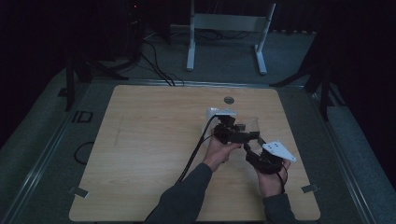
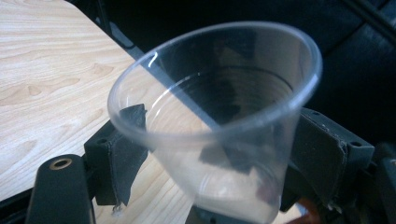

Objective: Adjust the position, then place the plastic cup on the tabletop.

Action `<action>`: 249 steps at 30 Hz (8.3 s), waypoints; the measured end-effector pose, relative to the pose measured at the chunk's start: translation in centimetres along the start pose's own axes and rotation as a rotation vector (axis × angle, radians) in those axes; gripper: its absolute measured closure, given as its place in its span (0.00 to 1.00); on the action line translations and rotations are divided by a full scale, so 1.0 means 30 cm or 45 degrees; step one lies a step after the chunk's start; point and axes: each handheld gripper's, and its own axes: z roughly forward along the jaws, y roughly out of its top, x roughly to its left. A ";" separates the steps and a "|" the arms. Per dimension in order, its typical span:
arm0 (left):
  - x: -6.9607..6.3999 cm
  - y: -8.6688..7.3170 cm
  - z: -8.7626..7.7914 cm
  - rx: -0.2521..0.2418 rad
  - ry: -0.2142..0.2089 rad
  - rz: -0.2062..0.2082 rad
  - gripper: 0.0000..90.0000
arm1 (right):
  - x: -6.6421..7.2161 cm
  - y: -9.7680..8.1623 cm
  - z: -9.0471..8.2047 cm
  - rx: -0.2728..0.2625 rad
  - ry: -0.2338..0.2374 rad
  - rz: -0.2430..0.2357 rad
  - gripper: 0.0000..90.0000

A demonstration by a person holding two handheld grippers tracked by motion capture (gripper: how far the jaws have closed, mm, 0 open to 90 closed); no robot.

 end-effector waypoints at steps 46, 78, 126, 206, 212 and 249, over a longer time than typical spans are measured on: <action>-0.131 -0.007 0.017 0.044 0.283 0.398 0.32 | -0.032 0.015 0.015 0.080 0.126 -0.012 0.45; -0.146 -0.016 0.006 -0.072 0.255 0.426 0.29 | -0.028 -0.007 0.014 0.058 0.149 0.027 0.46; -0.116 -0.050 -0.038 -0.113 0.392 0.527 0.31 | -0.106 -0.035 -0.027 0.063 0.085 0.112 0.34; -0.047 -0.223 -0.212 -0.146 0.390 0.568 0.31 | -0.151 -0.042 -0.043 0.060 0.024 0.142 0.34; -0.040 -0.238 -0.221 -0.143 0.392 0.567 0.31 | -0.153 -0.042 -0.044 0.061 0.023 0.142 0.34; 0.030 -0.327 -0.342 -0.164 0.473 0.522 0.31 | -0.157 -0.039 -0.049 0.056 0.018 0.143 0.35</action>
